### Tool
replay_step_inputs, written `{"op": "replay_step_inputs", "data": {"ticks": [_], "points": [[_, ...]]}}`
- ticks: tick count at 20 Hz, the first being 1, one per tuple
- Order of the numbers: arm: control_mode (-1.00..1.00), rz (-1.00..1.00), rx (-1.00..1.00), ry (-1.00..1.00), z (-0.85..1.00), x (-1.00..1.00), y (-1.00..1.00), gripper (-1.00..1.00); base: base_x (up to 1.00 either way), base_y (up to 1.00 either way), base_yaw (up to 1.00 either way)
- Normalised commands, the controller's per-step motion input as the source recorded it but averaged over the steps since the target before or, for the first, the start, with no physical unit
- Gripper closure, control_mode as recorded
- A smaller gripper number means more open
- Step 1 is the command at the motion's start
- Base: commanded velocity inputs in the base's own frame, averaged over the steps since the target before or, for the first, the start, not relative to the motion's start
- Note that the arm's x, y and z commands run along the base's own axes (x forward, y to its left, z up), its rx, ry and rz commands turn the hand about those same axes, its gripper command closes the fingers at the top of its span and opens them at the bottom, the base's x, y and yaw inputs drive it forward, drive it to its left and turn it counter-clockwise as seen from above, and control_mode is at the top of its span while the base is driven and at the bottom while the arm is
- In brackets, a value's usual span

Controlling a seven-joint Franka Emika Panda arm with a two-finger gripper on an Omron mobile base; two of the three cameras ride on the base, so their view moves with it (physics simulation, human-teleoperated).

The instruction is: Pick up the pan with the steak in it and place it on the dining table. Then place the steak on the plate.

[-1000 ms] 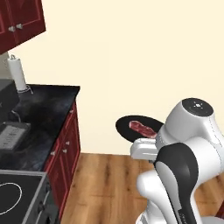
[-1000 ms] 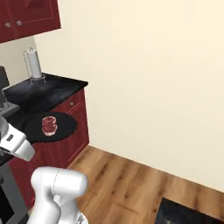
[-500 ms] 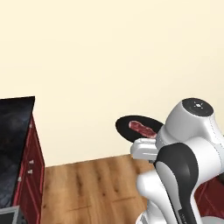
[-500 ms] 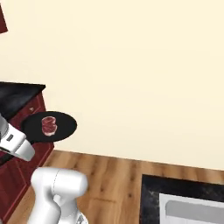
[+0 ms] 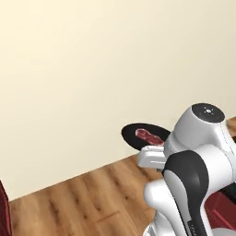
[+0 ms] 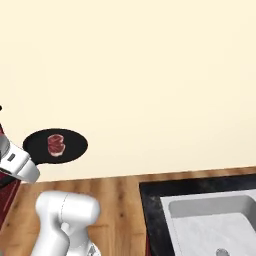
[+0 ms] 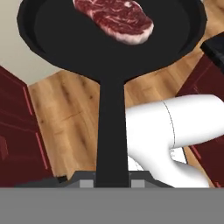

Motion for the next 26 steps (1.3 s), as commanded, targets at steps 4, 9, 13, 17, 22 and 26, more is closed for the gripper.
{"op": "replay_step_inputs", "data": {"ticks": [4, 9, 13, 17, 22, 26], "points": [[1.00, 0.00, 0.00, 0.00, 0.00, 0.00, 0.00, 1.00, 0.00, 0.00, -0.48], [1.00, 0.00, 0.00, 0.00, 0.00, 0.00, 0.00, 1.00, 0.00, 0.00, -0.48], [1.00, 0.00, 0.00, 0.00, 0.00, 0.00, 0.00, 1.00, -0.01, 0.00, -0.47], [1.00, 0.00, 0.00, 0.00, 0.00, 0.00, 0.00, 1.00, -0.05, 0.00, -0.46], [1.00, 0.00, 0.00, 0.00, 0.00, 0.00, 0.00, 1.00, -0.01, 0.00, -0.47], [1.00, 0.00, 0.00, 0.00, 0.00, 0.00, 0.00, 1.00, 0.00, 0.00, -0.48]]}}
